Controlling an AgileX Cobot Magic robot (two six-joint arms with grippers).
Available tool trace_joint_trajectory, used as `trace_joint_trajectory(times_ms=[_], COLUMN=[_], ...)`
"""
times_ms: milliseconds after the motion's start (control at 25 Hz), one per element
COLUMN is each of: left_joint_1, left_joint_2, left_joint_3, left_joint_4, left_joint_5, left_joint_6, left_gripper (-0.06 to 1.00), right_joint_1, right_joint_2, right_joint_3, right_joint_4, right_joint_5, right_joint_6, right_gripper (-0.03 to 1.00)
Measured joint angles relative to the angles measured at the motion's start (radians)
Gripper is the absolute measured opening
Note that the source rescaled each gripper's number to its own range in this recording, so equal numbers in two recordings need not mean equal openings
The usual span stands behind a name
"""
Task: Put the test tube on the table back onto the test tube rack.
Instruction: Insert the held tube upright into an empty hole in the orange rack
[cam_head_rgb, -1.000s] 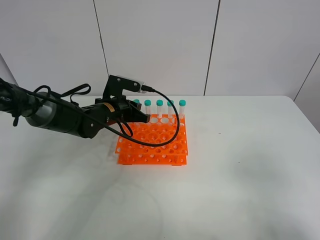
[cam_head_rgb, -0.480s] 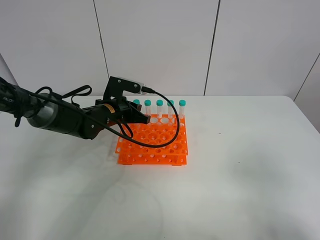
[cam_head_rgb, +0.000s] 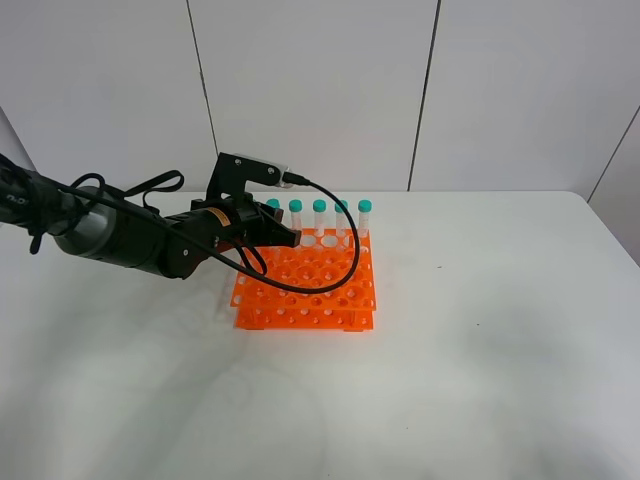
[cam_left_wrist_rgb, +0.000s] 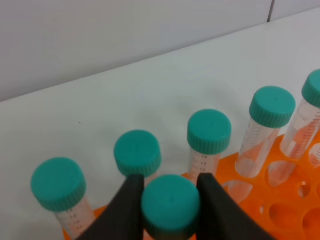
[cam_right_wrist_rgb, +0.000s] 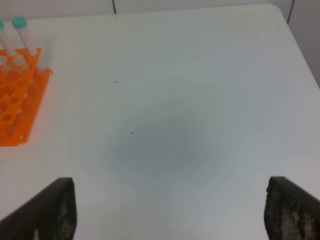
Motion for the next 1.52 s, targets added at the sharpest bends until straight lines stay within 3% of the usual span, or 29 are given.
trace_joint_trajectory(times_ms=[1080, 1160, 1360, 1520], left_joint_1=[0.0, 0.0, 0.0, 0.0], left_joint_2=[0.035, 0.035, 0.035, 0.035], left_joint_3=[0.0, 0.0, 0.0, 0.0], left_joint_4=[0.0, 0.0, 0.0, 0.0], left_joint_5=[-0.007, -0.008, -0.013, -0.014], left_joint_6=[-0.001, -0.001, -0.001, -0.002], left_gripper=[0.01, 0.05, 0.31, 0.36], right_joint_1=[0.0, 0.0, 0.0, 0.0], right_joint_2=[0.0, 0.0, 0.0, 0.0], right_joint_3=[0.0, 0.0, 0.0, 0.0], right_joint_4=[0.001, 0.001, 0.001, 0.001], right_joint_5=[0.0, 0.0, 0.0, 0.0], right_joint_6=[0.0, 0.0, 0.0, 0.0], right_gripper=[0.81, 0.81, 0.81, 0.81])
